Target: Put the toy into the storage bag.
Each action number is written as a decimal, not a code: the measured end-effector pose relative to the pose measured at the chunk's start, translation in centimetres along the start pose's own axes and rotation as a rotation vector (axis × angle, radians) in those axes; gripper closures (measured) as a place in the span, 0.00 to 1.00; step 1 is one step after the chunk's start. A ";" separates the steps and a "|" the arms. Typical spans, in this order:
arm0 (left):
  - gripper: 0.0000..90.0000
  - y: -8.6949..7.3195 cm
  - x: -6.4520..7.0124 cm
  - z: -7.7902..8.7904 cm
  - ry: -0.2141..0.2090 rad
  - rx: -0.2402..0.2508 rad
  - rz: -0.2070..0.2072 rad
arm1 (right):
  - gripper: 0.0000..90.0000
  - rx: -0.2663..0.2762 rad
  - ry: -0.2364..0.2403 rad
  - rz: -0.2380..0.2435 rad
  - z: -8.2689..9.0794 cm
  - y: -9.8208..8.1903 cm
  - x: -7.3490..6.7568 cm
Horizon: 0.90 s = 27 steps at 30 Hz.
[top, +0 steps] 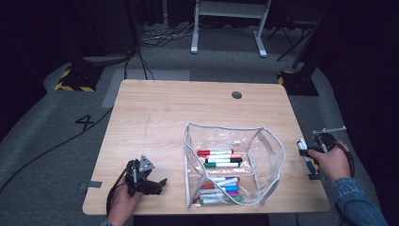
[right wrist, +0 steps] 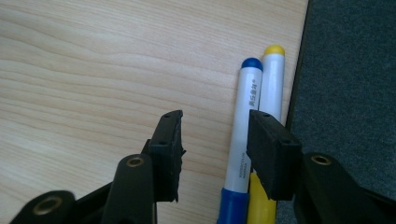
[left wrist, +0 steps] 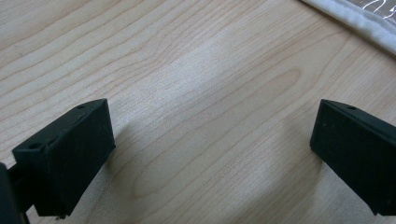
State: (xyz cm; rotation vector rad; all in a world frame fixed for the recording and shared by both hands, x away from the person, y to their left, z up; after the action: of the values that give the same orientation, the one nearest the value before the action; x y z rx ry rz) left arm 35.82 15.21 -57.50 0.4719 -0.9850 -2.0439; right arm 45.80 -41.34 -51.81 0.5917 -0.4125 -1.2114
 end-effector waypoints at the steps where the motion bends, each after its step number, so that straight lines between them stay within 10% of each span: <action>1: 0.00 0.0 0.0 0.0 0.000 0.000 0.000 | 0.62 -0.002 -0.004 0.001 -0.3 -0.2 0.2; 17: 0.00 0.0 0.0 0.0 0.000 0.000 0.000 | 0.85 -0.086 -0.016 -0.065 -1.9 -2.0 -0.1; 27: 0.00 0.0 0.0 0.0 0.000 0.000 0.000 | 0.85 -0.017 0.030 -0.013 1.7 1.5 -1.9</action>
State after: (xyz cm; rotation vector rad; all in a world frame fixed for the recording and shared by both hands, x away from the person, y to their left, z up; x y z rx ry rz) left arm 35.81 15.20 -57.50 0.4716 -0.9850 -2.0440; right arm 45.34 -39.54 -49.50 0.5978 -0.3734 -1.2158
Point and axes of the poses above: each handheld gripper's, and its own axes: z roughly backward along the jaws, y roughly out of its top, x roughly to its right, the point moved 8 cm from there along -z, roughly forward along the jaws, and after that the axes turned 9 degrees about x, right-handed, at the moved point
